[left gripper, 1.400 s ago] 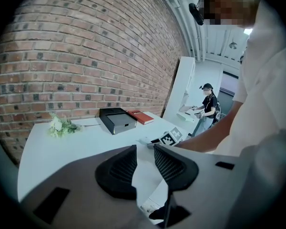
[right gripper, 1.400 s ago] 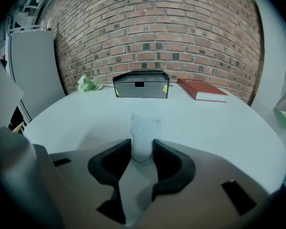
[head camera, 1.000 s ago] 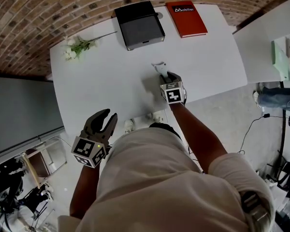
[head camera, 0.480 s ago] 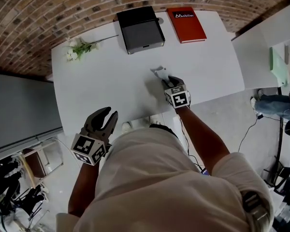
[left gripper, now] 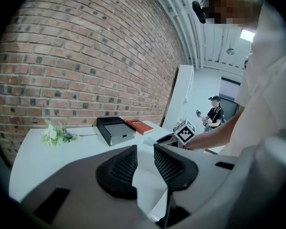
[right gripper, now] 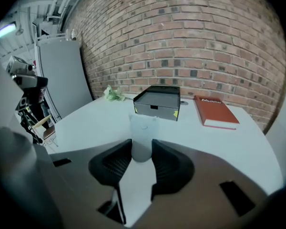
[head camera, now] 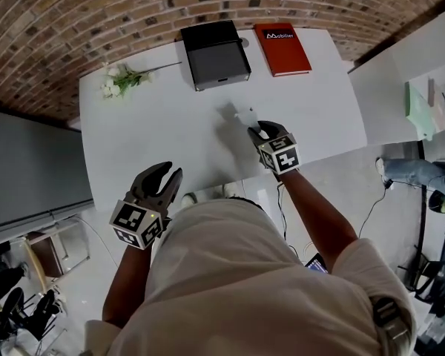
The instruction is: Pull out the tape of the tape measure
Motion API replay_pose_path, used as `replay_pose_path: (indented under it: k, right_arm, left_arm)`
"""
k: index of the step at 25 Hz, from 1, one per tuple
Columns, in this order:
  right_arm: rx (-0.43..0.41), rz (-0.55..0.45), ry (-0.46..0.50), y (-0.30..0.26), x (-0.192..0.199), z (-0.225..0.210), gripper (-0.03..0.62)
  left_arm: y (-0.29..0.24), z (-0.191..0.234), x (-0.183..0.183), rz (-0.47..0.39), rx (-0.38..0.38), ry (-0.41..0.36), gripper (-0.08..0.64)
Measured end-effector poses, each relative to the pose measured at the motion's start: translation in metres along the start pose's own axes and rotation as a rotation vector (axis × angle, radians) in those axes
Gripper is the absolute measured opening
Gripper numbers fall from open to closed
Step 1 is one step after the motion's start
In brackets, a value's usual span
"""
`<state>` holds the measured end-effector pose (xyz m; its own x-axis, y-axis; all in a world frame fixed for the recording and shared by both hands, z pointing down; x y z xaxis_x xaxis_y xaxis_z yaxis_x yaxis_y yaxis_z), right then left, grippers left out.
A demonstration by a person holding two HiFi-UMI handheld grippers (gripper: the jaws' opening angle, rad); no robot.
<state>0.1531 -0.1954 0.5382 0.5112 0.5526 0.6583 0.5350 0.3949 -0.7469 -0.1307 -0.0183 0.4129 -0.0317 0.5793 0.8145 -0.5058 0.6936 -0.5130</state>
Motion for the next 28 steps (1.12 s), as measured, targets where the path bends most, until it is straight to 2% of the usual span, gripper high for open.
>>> replay_pose_path:
  k: [7,15,22,28]
  right_arm:
    - [-0.085,-0.03,0.103,0.048,-0.051,0.019,0.135]
    - [-0.132,-0.072,0.151,0.106,-0.104,0.045,0.135]
    - [-0.15,-0.083,0.179,0.127,-0.124,0.068,0.137]
    - [-0.184,-0.07,0.211,0.133,-0.135,0.087,0.137]
  left_arm:
    - [-0.001,0.007,-0.013,-0.024,0.026,-0.026,0.104]
    - [0.006,0.017,-0.036,-0.075,0.056,-0.067,0.103]
    - [0.014,0.021,-0.053,-0.106,0.08,-0.133,0.098]
    - [0.011,0.018,-0.067,-0.098,0.114,-0.228,0.098]
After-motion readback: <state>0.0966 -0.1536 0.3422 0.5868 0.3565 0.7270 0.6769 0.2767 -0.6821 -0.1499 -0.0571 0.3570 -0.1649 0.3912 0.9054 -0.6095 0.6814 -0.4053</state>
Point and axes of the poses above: the fingertips, and each gripper's own axes: y backward along the fingers, z to its left, x out of its underside, the point moved 9 cm from there along y, backward along the fingers, and after that the axes turned 7 degrees about z, right-handed, at the moved point
